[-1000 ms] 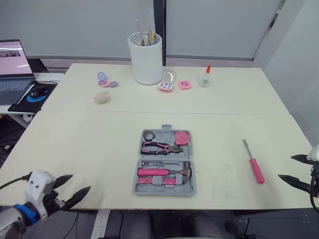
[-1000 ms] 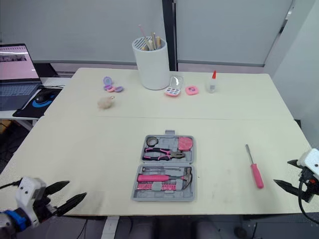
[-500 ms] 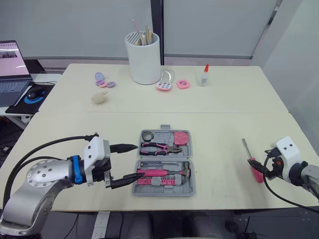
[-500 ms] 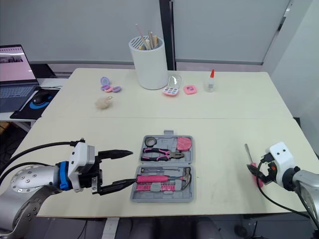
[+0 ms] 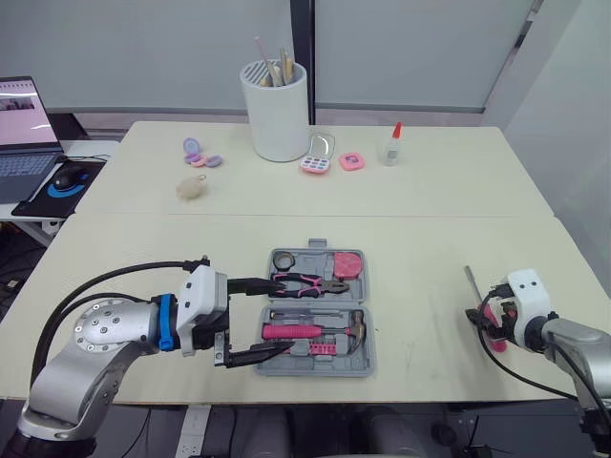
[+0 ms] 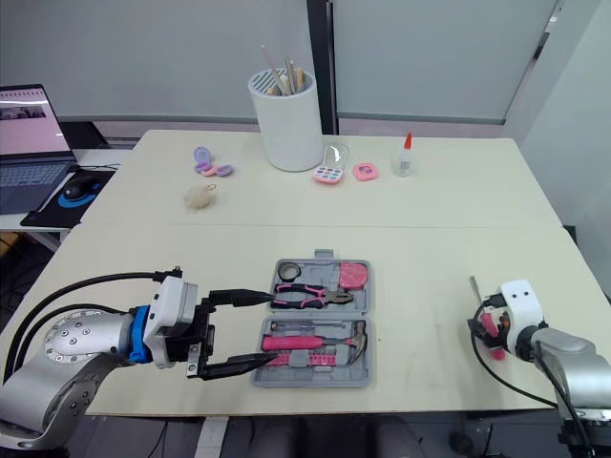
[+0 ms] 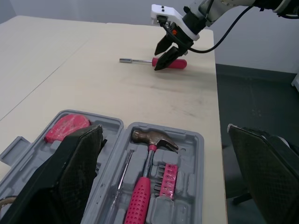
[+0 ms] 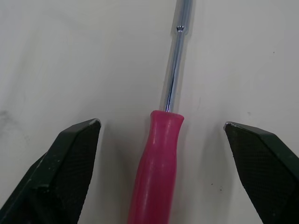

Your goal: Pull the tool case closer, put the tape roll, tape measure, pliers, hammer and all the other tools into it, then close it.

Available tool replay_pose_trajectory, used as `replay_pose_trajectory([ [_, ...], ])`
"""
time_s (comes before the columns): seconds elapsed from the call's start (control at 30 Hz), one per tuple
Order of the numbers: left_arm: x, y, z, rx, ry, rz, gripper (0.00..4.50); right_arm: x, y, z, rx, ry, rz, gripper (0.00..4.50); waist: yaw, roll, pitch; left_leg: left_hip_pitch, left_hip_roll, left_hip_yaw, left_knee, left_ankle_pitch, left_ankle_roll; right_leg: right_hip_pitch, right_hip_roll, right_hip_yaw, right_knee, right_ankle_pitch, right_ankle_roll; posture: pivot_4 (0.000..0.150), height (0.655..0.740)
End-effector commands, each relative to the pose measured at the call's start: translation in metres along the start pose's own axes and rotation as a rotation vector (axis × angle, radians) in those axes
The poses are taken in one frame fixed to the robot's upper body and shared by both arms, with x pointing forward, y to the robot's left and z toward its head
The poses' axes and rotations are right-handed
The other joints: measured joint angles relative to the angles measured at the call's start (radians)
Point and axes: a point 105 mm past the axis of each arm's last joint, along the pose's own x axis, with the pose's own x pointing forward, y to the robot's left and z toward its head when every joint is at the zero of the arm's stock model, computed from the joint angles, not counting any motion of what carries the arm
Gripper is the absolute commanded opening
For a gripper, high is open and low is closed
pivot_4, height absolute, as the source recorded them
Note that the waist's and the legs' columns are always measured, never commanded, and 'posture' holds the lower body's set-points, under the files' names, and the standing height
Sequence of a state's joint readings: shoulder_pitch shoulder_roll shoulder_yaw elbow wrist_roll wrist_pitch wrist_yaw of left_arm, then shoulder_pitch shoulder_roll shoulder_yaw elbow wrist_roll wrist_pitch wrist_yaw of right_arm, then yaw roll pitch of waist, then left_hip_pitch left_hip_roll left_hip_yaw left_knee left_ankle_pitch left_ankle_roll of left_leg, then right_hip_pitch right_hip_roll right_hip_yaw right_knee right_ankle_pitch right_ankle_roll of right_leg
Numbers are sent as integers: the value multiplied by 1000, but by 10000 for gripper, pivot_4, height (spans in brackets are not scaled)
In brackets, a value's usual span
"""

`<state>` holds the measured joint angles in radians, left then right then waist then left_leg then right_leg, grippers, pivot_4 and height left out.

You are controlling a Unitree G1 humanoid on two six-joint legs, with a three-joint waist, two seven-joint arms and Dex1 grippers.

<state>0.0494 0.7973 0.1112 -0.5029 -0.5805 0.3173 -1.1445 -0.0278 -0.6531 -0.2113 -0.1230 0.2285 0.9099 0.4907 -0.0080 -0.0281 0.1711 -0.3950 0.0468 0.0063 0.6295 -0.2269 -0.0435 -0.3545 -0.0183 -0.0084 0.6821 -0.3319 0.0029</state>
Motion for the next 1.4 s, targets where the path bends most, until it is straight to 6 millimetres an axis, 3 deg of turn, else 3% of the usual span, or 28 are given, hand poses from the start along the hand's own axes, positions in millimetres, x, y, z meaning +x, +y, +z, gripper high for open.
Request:
replay_pose_trajectory([
  [0.03, 0, -2, -2, 22, -2, -6, 45000, -1, -2, 6, 0, -22, 0, 35319, 0, 0, 0, 0, 0, 0, 0, 0, 0, 0, 0, 0, 0, 0, 0, 1500, 7376],
  [0.2, 1, -2, -6, 27, -10, -4, 45000, 6, -3, 7, 6, -19, 10, 19993, -1, 0, 0, 0, 0, 0, 0, 0, 0, 0, 0, 0, 0, 0, 0, 1500, 7376],
  [0.4, 5, -1, -6, 42, -17, -1, 45000, 12, -1, 9, 0, -18, 20, 7119, -1, 0, 0, 0, 0, 0, 0, 0, 0, 0, 0, 0, 0, 0, 0, 1500, 7376],
  [0.6, 7, 0, -3, 57, -26, 4, 45000, 4, 13, 22, -6, -63, 59, 7123, -2, 0, 0, 0, 0, 0, 0, 0, 0, 0, 0, 0, 0, 0, 1, 1500, 7376],
  [0.77, 4, -2, -6, 67, -3, 4, 45000, -10, 60, 37, 34, -116, 145, 7123, -2, 0, 0, -3, 1, -1, 0, 0, 0, -3, 1, 0, 1, 0, 0, 1500, 7376],
  [0.97, 6, -4, -4, 77, 4, -7, 45000, -10, 111, 33, 195, -113, 136, 7123, 0, 1, 0, -4, 1, -1, 0, 0, 0, -4, 0, -1, 1, 0, 1, 1500, 7376],
  [1.17, 8, -6, -1, 84, 11, -18, 45000, -3, 127, 28, 287, -105, 83, 7123, 0, 1, 0, -5, 0, -1, 0, 0, 0, -5, -1, -1, 0, 1, 1, 1500, 7376],
  [1.4, 10, -5, 2, 90, 11, -14, 45000, 4, 129, 24, 341, -100, 30, 7123, -3, 1, 0, -5, 1, -1, 0, 0, 0, -6, 0, 0, 1, 1, 1, 1500, 7376],
])
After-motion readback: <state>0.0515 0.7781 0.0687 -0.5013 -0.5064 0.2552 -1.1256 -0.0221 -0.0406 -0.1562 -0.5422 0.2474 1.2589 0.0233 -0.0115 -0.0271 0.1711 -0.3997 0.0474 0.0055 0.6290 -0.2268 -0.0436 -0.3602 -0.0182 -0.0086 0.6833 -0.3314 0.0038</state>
